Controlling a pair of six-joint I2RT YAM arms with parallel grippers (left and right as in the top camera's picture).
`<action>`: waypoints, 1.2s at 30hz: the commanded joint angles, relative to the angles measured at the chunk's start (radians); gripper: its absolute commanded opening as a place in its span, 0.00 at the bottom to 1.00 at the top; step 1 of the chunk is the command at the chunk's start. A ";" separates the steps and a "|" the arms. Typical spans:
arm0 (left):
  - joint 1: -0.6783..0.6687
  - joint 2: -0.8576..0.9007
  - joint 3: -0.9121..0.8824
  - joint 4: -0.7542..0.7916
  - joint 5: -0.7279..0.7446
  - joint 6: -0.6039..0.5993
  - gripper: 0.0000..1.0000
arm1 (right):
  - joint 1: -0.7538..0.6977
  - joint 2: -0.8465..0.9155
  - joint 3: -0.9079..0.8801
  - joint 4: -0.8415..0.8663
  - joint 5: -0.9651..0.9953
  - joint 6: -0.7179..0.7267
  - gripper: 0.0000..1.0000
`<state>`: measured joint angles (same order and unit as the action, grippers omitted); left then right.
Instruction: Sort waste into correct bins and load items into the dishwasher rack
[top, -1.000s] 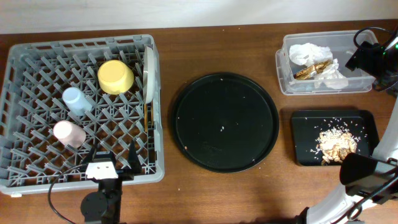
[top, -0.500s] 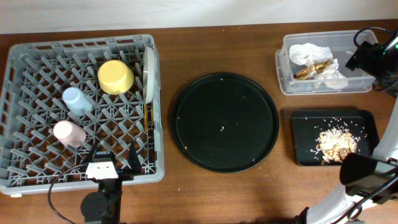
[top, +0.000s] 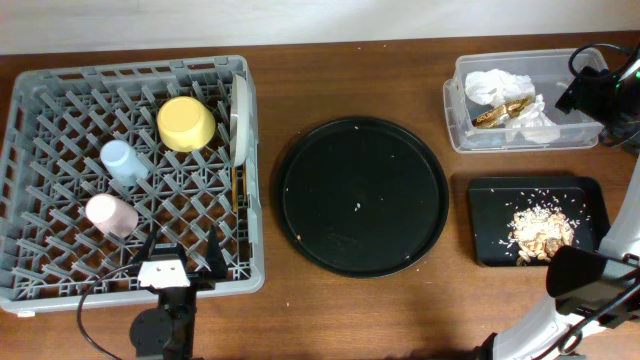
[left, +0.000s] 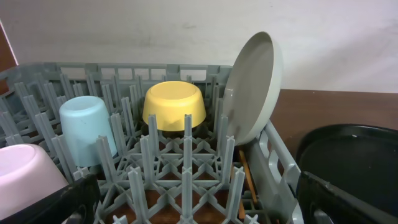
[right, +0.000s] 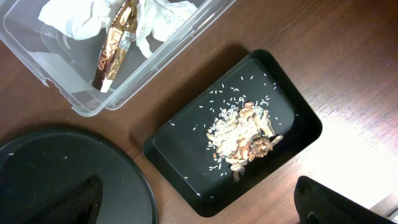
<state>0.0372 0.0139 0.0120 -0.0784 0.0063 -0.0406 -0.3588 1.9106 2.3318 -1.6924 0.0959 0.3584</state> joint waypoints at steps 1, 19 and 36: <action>0.005 -0.009 -0.003 -0.005 -0.010 0.023 0.99 | -0.002 0.010 0.006 -0.003 0.002 -0.003 0.99; 0.005 -0.009 -0.003 -0.005 -0.010 0.023 0.99 | 0.000 -0.009 0.006 -0.002 0.002 -0.003 0.99; 0.005 -0.009 -0.003 -0.005 -0.010 0.023 0.99 | 0.051 -0.449 0.006 -0.003 0.002 -0.003 0.99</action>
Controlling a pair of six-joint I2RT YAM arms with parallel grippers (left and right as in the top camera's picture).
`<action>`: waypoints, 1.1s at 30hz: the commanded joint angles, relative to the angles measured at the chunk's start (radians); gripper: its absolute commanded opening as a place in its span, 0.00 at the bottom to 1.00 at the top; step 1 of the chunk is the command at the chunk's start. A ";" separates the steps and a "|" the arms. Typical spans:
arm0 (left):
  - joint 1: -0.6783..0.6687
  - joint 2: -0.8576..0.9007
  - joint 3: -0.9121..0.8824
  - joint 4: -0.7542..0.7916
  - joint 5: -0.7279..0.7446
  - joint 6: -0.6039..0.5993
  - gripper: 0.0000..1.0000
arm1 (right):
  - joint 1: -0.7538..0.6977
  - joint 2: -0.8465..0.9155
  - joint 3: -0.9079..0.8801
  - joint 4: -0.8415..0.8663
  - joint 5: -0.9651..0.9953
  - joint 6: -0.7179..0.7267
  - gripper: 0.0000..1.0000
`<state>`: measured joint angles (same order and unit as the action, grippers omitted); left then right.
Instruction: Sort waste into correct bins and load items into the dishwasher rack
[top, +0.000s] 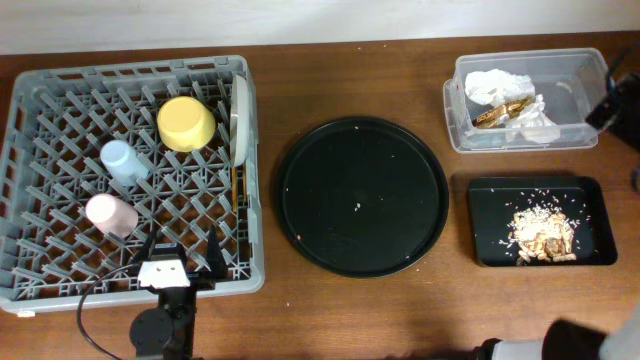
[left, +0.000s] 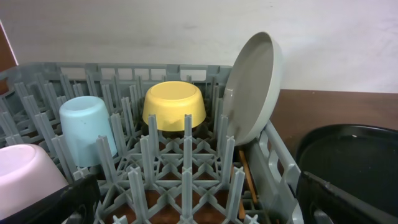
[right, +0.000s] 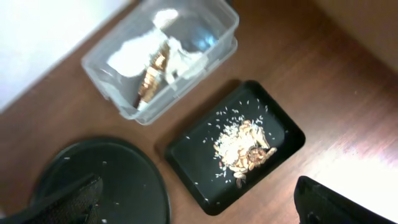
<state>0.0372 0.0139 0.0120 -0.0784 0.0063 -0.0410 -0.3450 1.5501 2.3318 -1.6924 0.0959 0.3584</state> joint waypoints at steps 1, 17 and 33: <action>0.005 -0.009 -0.003 -0.005 -0.010 0.024 0.99 | 0.052 -0.124 0.006 -0.003 0.002 -0.003 0.99; 0.005 -0.009 -0.003 -0.005 -0.010 0.024 1.00 | 0.122 -0.519 0.003 -0.005 0.231 -0.031 0.99; 0.005 -0.009 -0.003 -0.005 -0.010 0.024 0.99 | 0.425 -0.905 -0.689 0.375 0.022 -0.121 0.99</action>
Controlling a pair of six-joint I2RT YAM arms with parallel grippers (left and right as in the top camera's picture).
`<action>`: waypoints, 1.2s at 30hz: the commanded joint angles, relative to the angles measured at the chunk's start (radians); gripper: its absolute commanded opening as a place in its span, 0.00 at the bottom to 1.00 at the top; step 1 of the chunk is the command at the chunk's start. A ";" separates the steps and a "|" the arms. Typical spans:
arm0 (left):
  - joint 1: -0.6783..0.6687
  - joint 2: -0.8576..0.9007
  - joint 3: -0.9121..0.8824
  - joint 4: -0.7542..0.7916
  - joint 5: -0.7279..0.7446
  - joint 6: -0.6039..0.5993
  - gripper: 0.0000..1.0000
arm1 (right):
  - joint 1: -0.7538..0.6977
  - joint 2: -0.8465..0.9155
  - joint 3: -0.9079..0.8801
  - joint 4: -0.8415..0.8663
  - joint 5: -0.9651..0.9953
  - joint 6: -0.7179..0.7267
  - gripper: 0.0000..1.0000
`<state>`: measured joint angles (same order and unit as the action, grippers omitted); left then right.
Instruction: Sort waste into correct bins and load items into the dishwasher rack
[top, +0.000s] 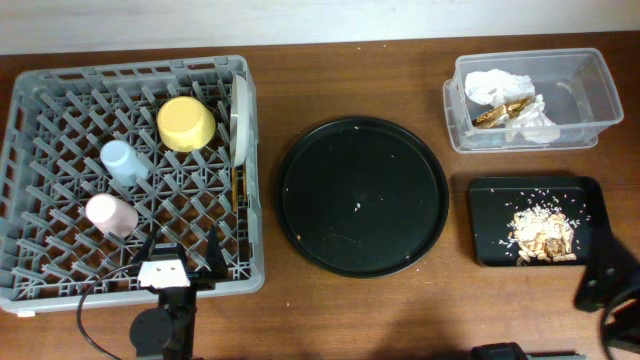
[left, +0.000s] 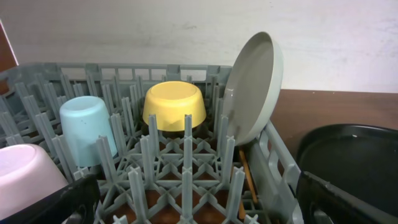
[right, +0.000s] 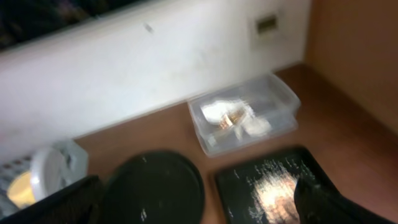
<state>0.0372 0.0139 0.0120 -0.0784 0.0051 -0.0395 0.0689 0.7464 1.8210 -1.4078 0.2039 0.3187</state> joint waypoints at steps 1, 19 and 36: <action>0.005 -0.009 -0.003 -0.005 -0.009 0.022 0.99 | 0.011 -0.152 -0.272 0.159 -0.125 -0.119 0.99; 0.005 -0.009 -0.003 -0.005 -0.009 0.022 0.99 | 0.094 -0.724 -1.424 1.187 -0.350 -0.166 0.99; 0.005 -0.009 -0.003 -0.005 -0.009 0.022 1.00 | 0.021 -0.743 -1.677 1.435 -0.199 -0.184 0.99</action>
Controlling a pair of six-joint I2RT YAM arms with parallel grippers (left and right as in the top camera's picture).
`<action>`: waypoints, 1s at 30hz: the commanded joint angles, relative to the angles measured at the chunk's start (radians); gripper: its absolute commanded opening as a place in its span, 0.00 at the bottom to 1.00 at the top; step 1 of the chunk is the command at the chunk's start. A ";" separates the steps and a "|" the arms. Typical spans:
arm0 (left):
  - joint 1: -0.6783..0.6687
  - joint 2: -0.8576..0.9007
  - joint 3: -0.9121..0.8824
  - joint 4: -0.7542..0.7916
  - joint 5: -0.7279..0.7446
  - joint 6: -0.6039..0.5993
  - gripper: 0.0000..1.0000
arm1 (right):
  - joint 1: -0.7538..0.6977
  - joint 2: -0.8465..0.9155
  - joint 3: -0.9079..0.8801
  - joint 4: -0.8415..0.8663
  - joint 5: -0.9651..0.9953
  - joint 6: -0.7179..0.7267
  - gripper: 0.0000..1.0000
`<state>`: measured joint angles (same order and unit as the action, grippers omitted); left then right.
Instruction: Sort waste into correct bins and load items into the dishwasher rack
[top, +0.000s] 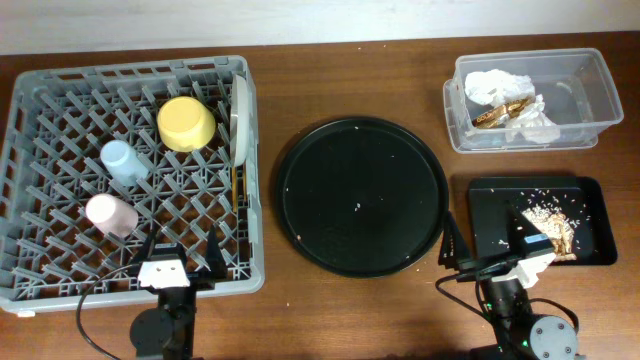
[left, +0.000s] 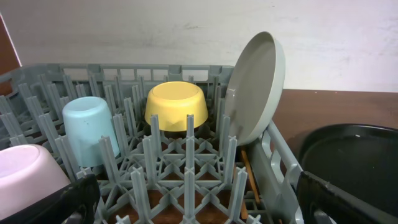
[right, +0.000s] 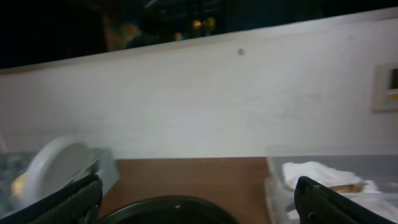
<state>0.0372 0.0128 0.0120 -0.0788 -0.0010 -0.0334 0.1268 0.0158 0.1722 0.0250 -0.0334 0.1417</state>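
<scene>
The grey dishwasher rack (top: 30, 90) holds a yellow bowl (top: 186, 123), a blue cup (top: 121, 160), a pink cup (top: 110, 213) and an upright grey plate (top: 240, 120). The left wrist view shows the same yellow bowl (left: 175, 106) and plate (left: 255, 87). My left gripper (top: 182, 255) stands open at the rack's front edge, holding nothing. My right gripper (top: 490, 262) is open and empty at the table's front, between the round black tray (top: 362, 195) and the black rectangular tray (top: 490, 205) of food scraps (top: 555, 225).
A clear bin (top: 590, 95) at the back right holds crumpled tissue and a gold wrapper (top: 500, 111). A thin wooden stick (top: 233, 190) lies in the rack beside the plate. A white wall runs behind the table.
My right arm has moved from the table's lower right corner to the front, left of the food tray. Its wrist camera now looks level across the table. The left gripper is unmoved.
My right gripper first hung over the right edge, looking down on the food tray and bin. Then it was higher and mostly outside the overhead view, then at the lower right corner, now low at the front. Rack, trays and bin kept their contents; the left gripper stayed put.
</scene>
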 joint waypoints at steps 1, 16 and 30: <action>0.005 -0.008 -0.003 -0.005 -0.003 0.016 0.99 | -0.051 -0.012 -0.037 0.002 0.038 -0.006 0.99; 0.005 -0.008 -0.003 -0.005 -0.003 0.016 0.99 | -0.135 -0.012 -0.167 -0.024 0.023 -0.089 0.99; 0.005 -0.008 -0.003 -0.005 -0.003 0.016 0.99 | -0.186 -0.012 -0.167 -0.107 0.028 -0.212 0.99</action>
<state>0.0372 0.0128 0.0120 -0.0792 -0.0010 -0.0334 -0.0456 0.0139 0.0128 -0.0772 -0.0151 -0.0582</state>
